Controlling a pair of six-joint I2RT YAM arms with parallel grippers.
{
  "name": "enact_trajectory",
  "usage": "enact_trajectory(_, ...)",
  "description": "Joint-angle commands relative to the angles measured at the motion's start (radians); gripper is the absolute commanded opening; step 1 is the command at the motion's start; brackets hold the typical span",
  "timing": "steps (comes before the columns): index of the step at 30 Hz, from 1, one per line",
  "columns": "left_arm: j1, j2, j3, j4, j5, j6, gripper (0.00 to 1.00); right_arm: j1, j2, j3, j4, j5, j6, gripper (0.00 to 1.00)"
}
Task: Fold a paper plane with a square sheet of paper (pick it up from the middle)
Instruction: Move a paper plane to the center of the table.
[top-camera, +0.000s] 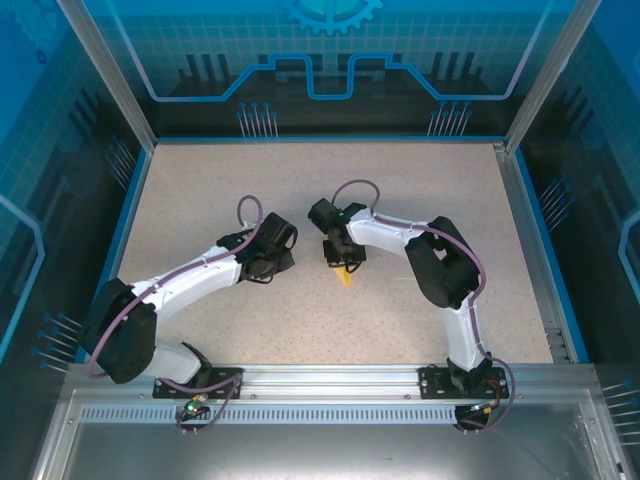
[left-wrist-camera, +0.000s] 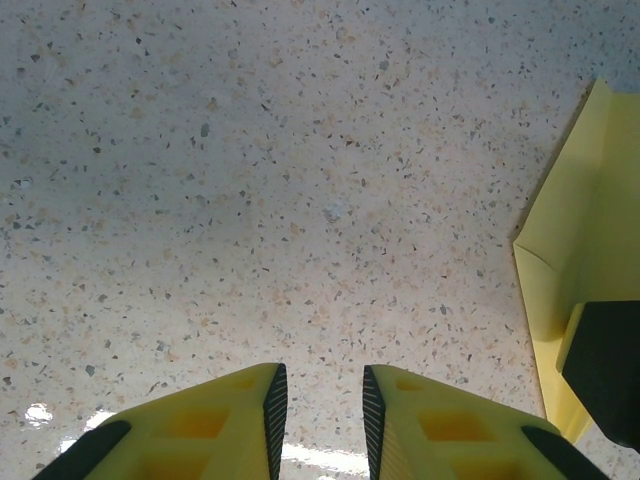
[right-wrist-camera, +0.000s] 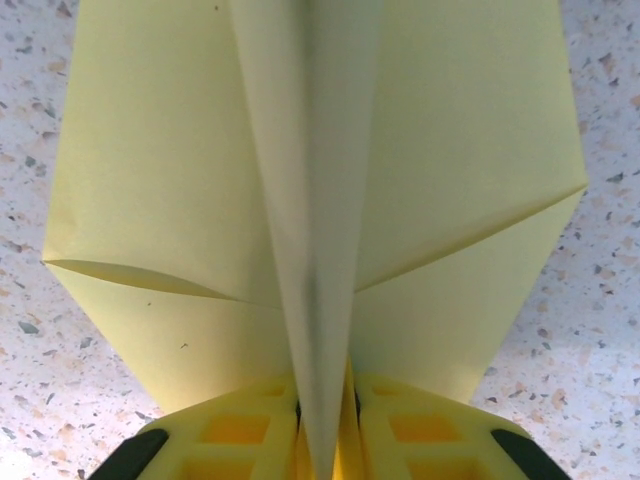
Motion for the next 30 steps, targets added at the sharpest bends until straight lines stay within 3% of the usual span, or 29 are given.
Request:
enact_trajectory(1,0.009,-0.010,-0.003,0.011,0.016,0.015,0.30,0.005,0.061,-0.053,0.041,-0.044,0.035,0.21)
enact_trajectory(10,0.009,-0.016,-0.011,0.036,0.031,0.030,0.33,-0.006,0.022,-0.071,0.071,-0.066,0.027,0.21)
enact_trajectory(13,0.009,-0.025,-0.014,0.047,0.034,0.044,0.36,-0.007,-0.025,-0.047,0.054,-0.048,0.013,0.29)
enact_trajectory(24,0.008,-0.072,-0.026,0.066,0.012,0.081,0.57,-0.005,-0.235,-0.038,0.024,-0.004,-0.023,0.45)
enact_trajectory(30,0.007,-0.103,-0.037,0.082,-0.004,0.095,0.68,0.016,-0.433,-0.106,0.040,0.145,-0.059,0.52)
